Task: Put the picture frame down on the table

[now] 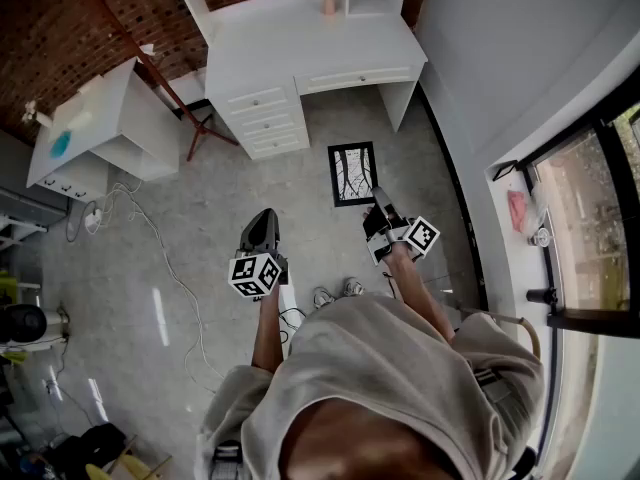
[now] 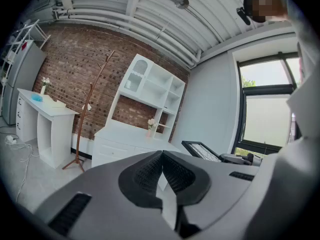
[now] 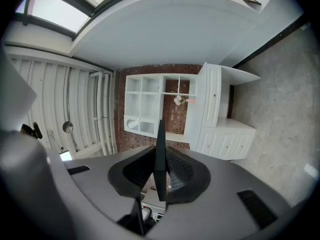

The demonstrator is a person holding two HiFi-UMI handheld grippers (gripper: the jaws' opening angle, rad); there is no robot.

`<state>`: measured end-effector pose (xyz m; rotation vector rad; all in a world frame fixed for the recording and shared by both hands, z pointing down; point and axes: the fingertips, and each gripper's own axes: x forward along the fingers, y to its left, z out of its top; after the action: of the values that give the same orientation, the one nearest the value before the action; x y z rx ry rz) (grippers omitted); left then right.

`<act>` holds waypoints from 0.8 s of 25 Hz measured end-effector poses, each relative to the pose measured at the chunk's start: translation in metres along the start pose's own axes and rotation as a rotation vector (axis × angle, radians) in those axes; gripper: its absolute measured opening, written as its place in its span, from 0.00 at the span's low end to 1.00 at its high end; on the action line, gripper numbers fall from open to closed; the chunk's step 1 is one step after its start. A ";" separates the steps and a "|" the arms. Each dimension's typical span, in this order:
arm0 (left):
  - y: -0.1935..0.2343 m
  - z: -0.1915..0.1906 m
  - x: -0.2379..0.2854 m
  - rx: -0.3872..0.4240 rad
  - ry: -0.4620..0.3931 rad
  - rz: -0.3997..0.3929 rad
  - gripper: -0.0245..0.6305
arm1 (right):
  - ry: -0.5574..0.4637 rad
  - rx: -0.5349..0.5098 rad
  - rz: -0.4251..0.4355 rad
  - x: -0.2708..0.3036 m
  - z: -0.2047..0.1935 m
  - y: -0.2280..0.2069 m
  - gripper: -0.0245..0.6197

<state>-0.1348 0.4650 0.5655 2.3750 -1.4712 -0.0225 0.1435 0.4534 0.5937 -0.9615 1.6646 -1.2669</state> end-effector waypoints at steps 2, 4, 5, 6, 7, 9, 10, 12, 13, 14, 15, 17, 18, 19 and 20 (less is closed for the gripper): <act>-0.003 0.000 0.000 0.004 0.002 -0.005 0.06 | -0.005 0.004 0.005 -0.002 0.002 0.002 0.17; -0.006 0.000 0.000 0.005 0.003 -0.007 0.06 | -0.006 0.004 0.006 -0.004 0.003 0.003 0.17; -0.008 0.000 0.000 0.005 0.003 -0.007 0.06 | -0.005 0.003 0.007 -0.005 0.004 0.003 0.17; -0.009 0.000 0.001 0.005 0.003 -0.008 0.06 | -0.003 0.002 0.007 -0.006 0.006 0.003 0.17; -0.011 0.000 0.001 0.006 0.004 -0.008 0.06 | -0.002 0.001 0.007 -0.007 0.007 0.003 0.17; -0.014 -0.001 0.000 0.004 0.004 -0.008 0.06 | -0.003 0.003 0.007 -0.009 0.008 0.003 0.17; -0.015 -0.002 0.001 0.003 0.004 -0.008 0.06 | -0.007 0.012 0.009 -0.009 0.009 0.003 0.17; -0.018 -0.003 0.002 0.002 0.005 -0.008 0.06 | -0.018 0.032 0.015 -0.011 0.013 0.003 0.17; -0.019 -0.003 0.002 0.002 0.005 -0.008 0.06 | -0.021 0.035 0.017 -0.011 0.015 0.003 0.17; -0.021 -0.004 0.003 0.003 0.005 -0.007 0.06 | -0.020 0.034 0.016 -0.012 0.017 0.002 0.17; -0.022 -0.004 0.004 0.003 0.006 -0.004 0.06 | -0.017 0.031 0.014 -0.012 0.018 0.002 0.17; -0.023 -0.005 0.005 0.006 0.007 0.004 0.06 | -0.011 0.031 0.008 -0.012 0.020 0.000 0.17; -0.024 -0.005 0.005 0.007 0.008 0.009 0.06 | -0.009 0.033 0.008 -0.013 0.021 -0.001 0.17; -0.025 -0.006 0.005 0.008 0.008 0.013 0.06 | -0.008 0.037 0.008 -0.014 0.023 -0.002 0.17; -0.026 -0.007 0.006 0.007 0.008 0.017 0.06 | -0.007 0.040 0.009 -0.015 0.024 -0.003 0.17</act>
<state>-0.1082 0.4726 0.5655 2.3658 -1.4902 -0.0036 0.1721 0.4581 0.5952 -0.9323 1.6304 -1.2853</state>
